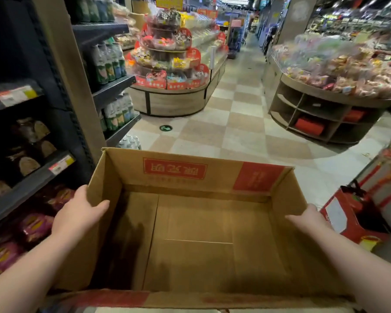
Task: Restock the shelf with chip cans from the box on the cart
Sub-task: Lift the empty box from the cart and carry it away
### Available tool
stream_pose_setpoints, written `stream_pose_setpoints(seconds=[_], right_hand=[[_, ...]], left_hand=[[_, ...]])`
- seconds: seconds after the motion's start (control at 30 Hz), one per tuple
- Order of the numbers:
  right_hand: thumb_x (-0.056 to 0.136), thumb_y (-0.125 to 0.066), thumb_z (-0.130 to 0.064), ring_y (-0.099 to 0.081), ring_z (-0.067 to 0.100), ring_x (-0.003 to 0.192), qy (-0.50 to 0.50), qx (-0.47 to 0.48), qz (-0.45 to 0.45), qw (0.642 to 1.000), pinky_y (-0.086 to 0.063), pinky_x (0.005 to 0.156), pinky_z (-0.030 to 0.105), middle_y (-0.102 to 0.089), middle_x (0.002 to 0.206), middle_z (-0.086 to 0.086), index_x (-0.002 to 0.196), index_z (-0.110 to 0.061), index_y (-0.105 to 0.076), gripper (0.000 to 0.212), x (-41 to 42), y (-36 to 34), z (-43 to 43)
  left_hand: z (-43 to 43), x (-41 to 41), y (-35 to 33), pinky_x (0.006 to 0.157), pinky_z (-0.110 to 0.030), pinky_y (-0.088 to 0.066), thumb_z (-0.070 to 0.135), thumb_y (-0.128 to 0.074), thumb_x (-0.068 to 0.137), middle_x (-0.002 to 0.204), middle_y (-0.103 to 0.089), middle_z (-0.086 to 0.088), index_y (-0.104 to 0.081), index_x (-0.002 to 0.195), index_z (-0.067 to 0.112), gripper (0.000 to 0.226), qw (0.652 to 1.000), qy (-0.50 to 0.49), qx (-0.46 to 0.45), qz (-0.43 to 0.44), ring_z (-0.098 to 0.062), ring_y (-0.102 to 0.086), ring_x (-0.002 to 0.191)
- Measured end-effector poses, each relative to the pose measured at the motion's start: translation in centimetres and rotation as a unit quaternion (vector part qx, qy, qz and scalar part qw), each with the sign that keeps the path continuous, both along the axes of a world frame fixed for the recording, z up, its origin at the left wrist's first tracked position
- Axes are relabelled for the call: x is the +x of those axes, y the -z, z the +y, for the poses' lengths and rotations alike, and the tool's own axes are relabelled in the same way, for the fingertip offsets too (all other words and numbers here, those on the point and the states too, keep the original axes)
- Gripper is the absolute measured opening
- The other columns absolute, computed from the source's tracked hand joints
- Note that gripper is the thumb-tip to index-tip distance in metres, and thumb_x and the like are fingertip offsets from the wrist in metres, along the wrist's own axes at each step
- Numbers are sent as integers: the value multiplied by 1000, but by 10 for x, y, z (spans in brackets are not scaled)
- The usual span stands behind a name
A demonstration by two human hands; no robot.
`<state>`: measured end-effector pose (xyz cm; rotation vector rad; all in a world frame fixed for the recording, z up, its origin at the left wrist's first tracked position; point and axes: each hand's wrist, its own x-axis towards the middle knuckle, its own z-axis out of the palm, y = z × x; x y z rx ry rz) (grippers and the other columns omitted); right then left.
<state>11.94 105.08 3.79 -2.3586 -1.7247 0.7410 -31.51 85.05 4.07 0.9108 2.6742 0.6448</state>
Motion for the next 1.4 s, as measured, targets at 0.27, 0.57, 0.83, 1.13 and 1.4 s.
stream_pose_setpoints(seconds=[0.27,0.57,0.83,1.13,1.4], right_hand=[[89,-62,-36,-53,37,118,30,-16,12,999,-48,91,46,-48,136,17,141,-7,-28,69,28,20,82],[87,-65,-33,-46,40,125,39,-29,32,998,-46,96,48,-41,142,19,144,-7,-24,75,60,35,204],[88,-64,-34,-47,42,123,47,-36,13,998,-47,92,49,-42,140,22,143,-5,-25,74,71,44,281],[87,-65,-32,-49,43,120,80,-37,15,996,-50,91,49,-42,140,22,144,-6,-24,75,55,57,353],[85,-68,-31,-47,43,123,123,-42,14,991,-50,91,51,-38,143,22,145,-7,-24,78,10,76,445]], left_hand=[[114,8,16,82,-41,-47,50,-58,86,118,-63,-11,-33,141,20,67,999,33,-12,0,-36,-58,109],[239,34,26,85,-42,-47,47,-59,86,123,-61,-15,-30,144,18,71,999,43,-14,1,-37,-56,112],[323,45,23,87,-40,-43,42,-63,85,129,-58,-15,-37,139,16,66,999,47,-19,8,-36,-55,116],[427,16,43,90,-44,-46,46,-64,84,129,-57,-15,-35,141,16,71,997,75,-32,-10,-38,-55,115],[550,-40,67,88,-46,-51,48,-67,80,127,-59,-9,-41,135,20,67,992,114,-25,-44,-32,-60,110]])
